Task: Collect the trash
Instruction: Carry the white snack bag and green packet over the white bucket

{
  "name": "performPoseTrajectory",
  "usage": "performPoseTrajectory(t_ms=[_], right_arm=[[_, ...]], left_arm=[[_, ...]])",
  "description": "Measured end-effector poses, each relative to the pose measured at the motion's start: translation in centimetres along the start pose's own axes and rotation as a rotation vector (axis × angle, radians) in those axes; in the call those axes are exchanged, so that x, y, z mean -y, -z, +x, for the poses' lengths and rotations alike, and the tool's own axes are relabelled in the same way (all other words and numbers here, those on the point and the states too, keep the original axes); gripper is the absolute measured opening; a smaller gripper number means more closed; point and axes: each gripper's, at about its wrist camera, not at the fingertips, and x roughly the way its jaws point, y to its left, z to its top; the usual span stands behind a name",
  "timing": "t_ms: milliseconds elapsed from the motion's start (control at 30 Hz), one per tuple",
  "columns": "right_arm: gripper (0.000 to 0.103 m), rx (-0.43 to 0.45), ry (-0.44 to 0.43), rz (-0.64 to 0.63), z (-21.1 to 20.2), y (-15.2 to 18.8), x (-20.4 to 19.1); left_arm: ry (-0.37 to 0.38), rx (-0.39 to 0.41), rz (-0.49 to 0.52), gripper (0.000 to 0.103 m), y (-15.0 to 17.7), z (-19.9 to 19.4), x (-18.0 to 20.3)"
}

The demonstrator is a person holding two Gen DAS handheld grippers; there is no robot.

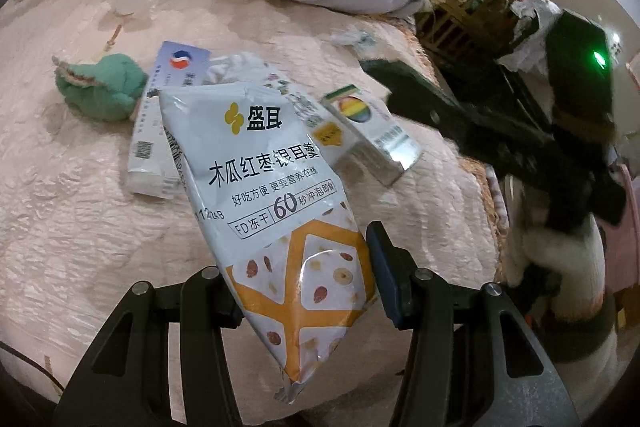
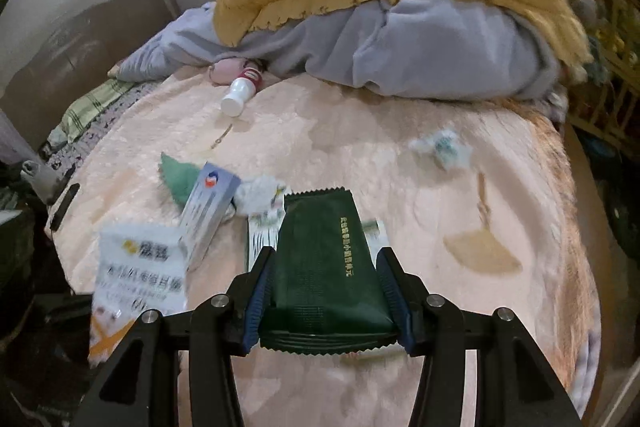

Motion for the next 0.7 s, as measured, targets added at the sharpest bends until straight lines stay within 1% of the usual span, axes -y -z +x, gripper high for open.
performPoseTrajectory(t_ms=[100,300,467,633,700], right_arm=[[0.050,0.018,0.019,0.023,-1.9,2.0,0.3],[0.050,0.061,0.045,0.102,-6.3,5.7,2.2],[0.050,0.106,0.083,0.161,-9.6,7.8,3.8],[0.050,0.123,0.141,0.204,-12.0,9.9,5.8],[0.050,0.136,0.157,0.240,-13.1,10.8,7.0]], left_arm=[[-0.003,0.001,0.022,0.049,0.1,0.4,1.2],[-0.006,0.006,0.079,0.049,0.2,0.9,4.1],[-0.007,0.013,0.144,0.049,0.0,1.4,7.0],[-0.004,0.009,0.206,0.049,-0.2,2.3,10.0],[0.000,0.010,0.236,0.049,-0.3,2.7,11.5]])
